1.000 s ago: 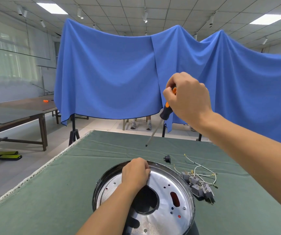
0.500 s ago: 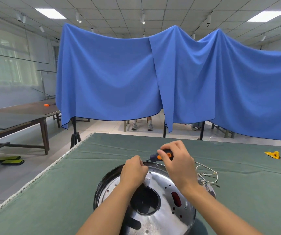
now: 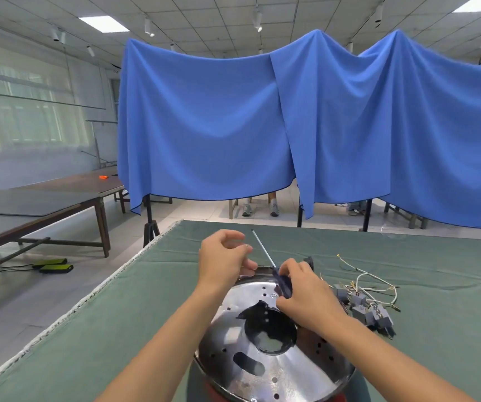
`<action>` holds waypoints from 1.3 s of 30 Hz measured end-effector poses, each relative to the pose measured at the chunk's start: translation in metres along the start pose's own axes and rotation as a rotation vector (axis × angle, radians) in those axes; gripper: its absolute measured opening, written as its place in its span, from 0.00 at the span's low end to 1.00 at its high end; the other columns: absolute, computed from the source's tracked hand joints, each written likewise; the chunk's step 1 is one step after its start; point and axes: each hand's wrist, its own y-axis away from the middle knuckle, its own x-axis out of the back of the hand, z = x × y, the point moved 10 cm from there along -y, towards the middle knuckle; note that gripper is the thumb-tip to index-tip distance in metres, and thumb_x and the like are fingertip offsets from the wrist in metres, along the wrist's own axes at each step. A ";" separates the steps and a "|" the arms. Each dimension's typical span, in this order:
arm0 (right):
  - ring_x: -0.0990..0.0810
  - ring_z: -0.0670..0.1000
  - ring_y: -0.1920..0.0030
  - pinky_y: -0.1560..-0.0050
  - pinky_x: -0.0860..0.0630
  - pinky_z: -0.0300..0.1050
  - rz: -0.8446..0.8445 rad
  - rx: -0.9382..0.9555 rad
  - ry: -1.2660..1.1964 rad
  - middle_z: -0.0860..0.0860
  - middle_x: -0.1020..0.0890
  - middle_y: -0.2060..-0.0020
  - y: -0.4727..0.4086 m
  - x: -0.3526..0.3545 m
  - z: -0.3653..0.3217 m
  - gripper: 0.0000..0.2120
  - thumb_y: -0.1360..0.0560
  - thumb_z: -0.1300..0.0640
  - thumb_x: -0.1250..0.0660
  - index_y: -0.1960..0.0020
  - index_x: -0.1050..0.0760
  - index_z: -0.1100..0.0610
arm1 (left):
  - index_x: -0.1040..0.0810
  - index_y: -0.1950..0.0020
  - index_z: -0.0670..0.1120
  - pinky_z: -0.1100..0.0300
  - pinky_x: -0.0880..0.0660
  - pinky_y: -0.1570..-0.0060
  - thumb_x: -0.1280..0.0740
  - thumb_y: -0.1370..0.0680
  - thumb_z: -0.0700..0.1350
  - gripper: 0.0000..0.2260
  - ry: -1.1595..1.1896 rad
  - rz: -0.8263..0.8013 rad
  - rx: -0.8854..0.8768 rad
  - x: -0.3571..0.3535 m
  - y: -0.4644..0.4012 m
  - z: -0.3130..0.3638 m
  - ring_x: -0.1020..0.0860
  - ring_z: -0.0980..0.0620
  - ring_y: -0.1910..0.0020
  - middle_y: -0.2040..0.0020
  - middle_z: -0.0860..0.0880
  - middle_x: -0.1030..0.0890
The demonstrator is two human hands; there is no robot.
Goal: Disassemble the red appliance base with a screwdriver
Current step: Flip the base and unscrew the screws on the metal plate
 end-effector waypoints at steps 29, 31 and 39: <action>0.27 0.47 0.64 0.69 0.37 0.44 -0.004 -0.076 0.050 0.43 0.25 0.63 -0.019 -0.018 0.000 0.13 0.28 0.53 0.36 0.51 0.41 0.47 | 0.16 0.56 0.53 0.60 0.32 0.59 0.35 0.27 0.46 0.07 -0.953 0.197 0.112 0.132 -0.027 -0.114 0.21 0.47 0.49 0.52 0.53 0.17; 0.27 0.47 0.64 0.69 0.37 0.43 -0.009 -0.078 0.045 0.43 0.25 0.63 -0.018 -0.017 -0.001 0.13 0.28 0.53 0.36 0.51 0.40 0.47 | 0.16 0.54 0.53 0.59 0.32 0.58 0.35 0.26 0.46 0.08 -0.933 0.197 0.106 0.133 -0.026 -0.114 0.22 0.47 0.47 0.49 0.53 0.18; 0.28 0.50 0.62 0.67 0.36 0.46 -0.018 -0.075 0.016 0.45 0.25 0.61 -0.015 -0.015 -0.004 0.09 0.25 0.55 0.39 0.50 0.39 0.47 | 0.18 0.62 0.51 0.56 0.25 0.57 0.34 0.26 0.40 0.09 -0.401 0.197 0.068 0.117 -0.016 -0.074 0.23 0.51 0.65 0.62 0.50 0.17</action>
